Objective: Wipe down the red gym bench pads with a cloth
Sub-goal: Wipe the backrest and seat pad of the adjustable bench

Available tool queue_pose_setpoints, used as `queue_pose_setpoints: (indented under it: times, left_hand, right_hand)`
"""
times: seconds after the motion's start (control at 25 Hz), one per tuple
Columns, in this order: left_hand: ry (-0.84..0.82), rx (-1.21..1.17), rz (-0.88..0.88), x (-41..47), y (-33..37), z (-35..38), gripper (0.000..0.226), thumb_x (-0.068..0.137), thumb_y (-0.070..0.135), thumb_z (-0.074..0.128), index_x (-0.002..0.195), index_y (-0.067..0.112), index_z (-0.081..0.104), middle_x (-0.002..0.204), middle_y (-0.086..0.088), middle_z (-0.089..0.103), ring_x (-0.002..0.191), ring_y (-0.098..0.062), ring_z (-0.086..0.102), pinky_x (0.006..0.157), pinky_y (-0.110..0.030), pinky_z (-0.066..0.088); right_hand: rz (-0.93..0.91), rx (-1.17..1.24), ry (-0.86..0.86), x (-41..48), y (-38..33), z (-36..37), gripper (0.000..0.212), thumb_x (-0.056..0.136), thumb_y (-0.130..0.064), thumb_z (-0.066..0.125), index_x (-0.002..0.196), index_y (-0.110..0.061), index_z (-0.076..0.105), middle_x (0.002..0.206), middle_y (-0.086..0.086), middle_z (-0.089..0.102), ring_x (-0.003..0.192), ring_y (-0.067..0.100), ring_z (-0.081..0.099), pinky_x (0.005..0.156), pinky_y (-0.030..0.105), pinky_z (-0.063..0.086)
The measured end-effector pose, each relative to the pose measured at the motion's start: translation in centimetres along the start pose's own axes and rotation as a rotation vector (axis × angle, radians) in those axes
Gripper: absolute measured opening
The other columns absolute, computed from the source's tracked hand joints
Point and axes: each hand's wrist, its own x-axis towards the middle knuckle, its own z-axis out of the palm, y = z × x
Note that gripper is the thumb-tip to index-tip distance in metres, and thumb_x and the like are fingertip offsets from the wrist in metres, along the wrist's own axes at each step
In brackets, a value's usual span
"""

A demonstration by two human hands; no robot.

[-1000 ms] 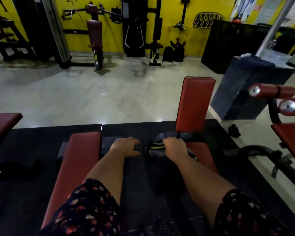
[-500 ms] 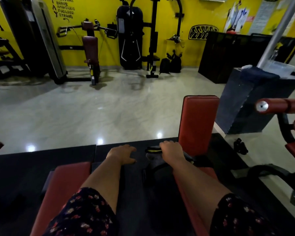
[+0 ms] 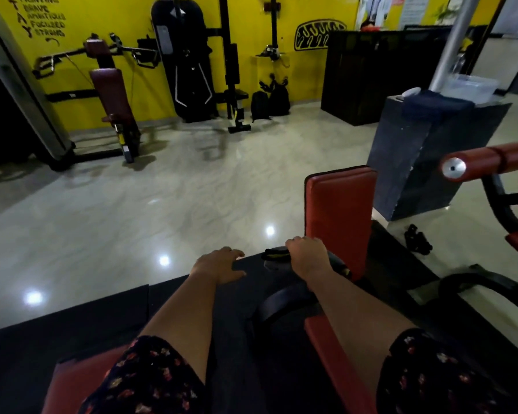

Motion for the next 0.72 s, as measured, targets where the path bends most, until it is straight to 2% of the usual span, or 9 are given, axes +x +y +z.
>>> queue_pose_setpoints:
  times: [0.24,0.44,0.52,0.6,0.64,0.72]
  left_hand:
    - [-0.010,0.042,0.088,7.8,0.7,-2.4,0.066,0.090,0.055,0.057,0.148,0.035,0.033,0.145,0.005,0.042,0.131,-0.017,0.044,0.106,-0.041,0.040]
    - [-0.033,0.064,0.230,16.8,0.8,-5.5,0.069,0.087,0.057,0.060,0.147,0.036,0.033,0.143,0.005,0.045,0.128,-0.017,0.046,0.103,-0.042,0.043]
    - [-0.037,0.038,0.258,20.1,1.2,-7.2,0.078,0.083,0.066,0.060,0.149,0.035,0.032,0.145,0.005,0.042,0.130,-0.018,0.044,0.104,-0.042,0.042]
    - [-0.011,-0.032,0.273,22.6,2.3,-8.7,0.089,0.078,0.072,0.060,0.151,0.034,0.028,0.151,0.004,0.036,0.134,-0.020,0.041,0.105,-0.043,0.041]
    - [0.022,-0.044,0.295,23.9,3.2,-9.3,0.091,0.079,0.073,0.059,0.152,0.032,0.025,0.153,0.002,0.033,0.135,-0.022,0.039,0.105,-0.044,0.041]
    - [0.109,-0.026,0.362,26.3,5.4,-10.1,0.089,0.084,0.070,0.054,0.154,0.028,0.020,0.156,0.000,0.028,0.136,-0.025,0.038,0.103,-0.046,0.042]
  right_hand:
    - [0.139,0.004,-0.008,5.1,3.2,0.3,0.024,0.091,-0.012,0.051,0.113,-0.017,0.057,0.112,0.004,0.062,0.107,0.025,0.057,0.088,0.037,0.041]
    - [0.314,-0.053,-0.028,10.2,6.4,0.5,0.023,0.093,-0.017,0.049,0.115,-0.019,0.058,0.114,0.002,0.063,0.108,0.024,0.056,0.090,0.039,0.039]
    - [0.388,-0.036,0.043,12.1,7.3,0.2,0.026,0.090,-0.014,0.050,0.115,-0.017,0.059,0.112,0.002,0.063,0.107,0.026,0.055,0.095,0.046,0.035]
    - [0.481,-0.040,0.194,13.8,8.2,-0.7,0.028,0.084,-0.008,0.055,0.110,-0.013,0.063,0.104,0.005,0.065,0.101,0.030,0.059,0.098,0.061,0.034]
    - [0.515,-0.091,0.301,14.7,8.9,-0.9,0.028,0.081,-0.007,0.057,0.107,-0.012,0.065,0.098,0.008,0.065,0.094,0.032,0.061,0.092,0.067,0.038]
    - [0.573,-0.199,0.360,15.5,10.6,-1.9,0.034,0.080,-0.015,0.053,0.112,-0.017,0.066,0.100,0.012,0.064,0.086,0.036,0.060,0.080,0.065,0.048]
